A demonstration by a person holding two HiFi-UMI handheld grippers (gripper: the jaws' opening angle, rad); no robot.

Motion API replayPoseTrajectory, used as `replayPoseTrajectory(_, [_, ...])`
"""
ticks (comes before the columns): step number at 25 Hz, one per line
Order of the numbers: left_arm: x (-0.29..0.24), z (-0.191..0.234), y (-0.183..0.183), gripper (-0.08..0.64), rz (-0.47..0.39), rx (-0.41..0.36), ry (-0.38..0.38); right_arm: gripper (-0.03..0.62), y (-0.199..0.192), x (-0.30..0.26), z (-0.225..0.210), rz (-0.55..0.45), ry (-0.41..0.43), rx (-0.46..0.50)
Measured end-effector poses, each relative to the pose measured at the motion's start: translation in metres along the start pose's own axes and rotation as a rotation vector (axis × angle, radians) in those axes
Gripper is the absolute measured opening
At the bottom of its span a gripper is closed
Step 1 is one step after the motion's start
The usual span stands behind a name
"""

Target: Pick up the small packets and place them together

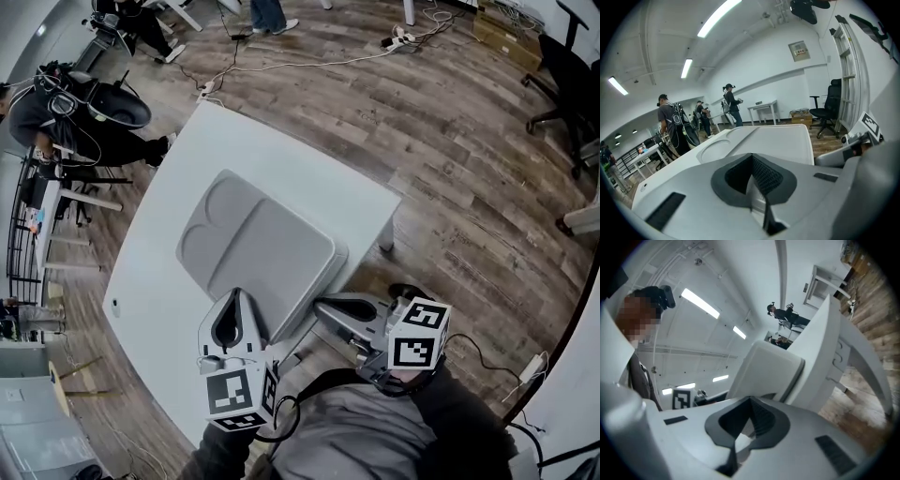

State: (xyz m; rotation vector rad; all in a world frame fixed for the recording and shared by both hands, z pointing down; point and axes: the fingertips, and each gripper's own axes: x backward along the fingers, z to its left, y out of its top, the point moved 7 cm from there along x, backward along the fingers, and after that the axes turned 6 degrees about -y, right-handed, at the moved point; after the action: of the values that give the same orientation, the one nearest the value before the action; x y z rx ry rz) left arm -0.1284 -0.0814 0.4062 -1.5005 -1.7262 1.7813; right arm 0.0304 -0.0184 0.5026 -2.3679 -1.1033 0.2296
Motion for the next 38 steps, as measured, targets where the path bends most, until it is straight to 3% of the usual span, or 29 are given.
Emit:
replayPoseTrajectory(6, [-0.002,0.0,-0.003,-0.005,0.031,-0.001,0.012,0.003,0.004,0.004,0.004,0.035,-0.025,-0.105])
replayPoseTrajectory(7, [-0.002,-0.001,-0.003,-0.005,0.034,-0.002,0.012,0.018,0.001,0.005,0.002,0.034,-0.026,-0.13])
replayPoseTrajectory(9, [-0.002,-0.003,-0.001,-0.005,0.037,-0.004,0.013,0.118,0.0,0.004,0.0,0.03,-0.008,-0.177])
replayPoseTrajectory(11, [-0.002,-0.004,0.0,-0.005,0.038,-0.002,0.014,0.15,0.001,0.003,-0.001,0.014,0.007,-0.213])
replayPoseTrajectory(17, [-0.003,-0.003,-0.002,-0.005,0.037,0.001,0.018,0.154,0.0,-0.008,-0.008,-0.01,0.044,-0.257])
replayPoseTrajectory(21, [-0.004,-0.001,-0.002,-0.005,0.039,0.001,0.013,0.094,-0.003,-0.006,-0.01,-0.024,0.054,-0.262])
replayPoseTrajectory(27, [-0.007,0.0,-0.001,-0.005,0.035,-0.002,0.017,0.086,-0.004,0.008,-0.007,-0.022,0.038,-0.245])
replayPoseTrajectory(31, [-0.006,-0.001,-0.003,-0.005,0.028,0.008,0.02,0.105,-0.003,0.012,0.001,0.019,-0.049,-0.172])
replayPoseTrajectory(34, [-0.004,-0.002,-0.003,-0.005,0.016,0.02,0.016,0.215,-0.001,0.015,0.012,0.026,-0.144,-0.127])
replayPoseTrajectory(38, [-0.006,0.0,-0.003,-0.005,0.01,0.014,0.01,0.303,0.005,0.007,0.017,-0.011,-0.234,-0.172])
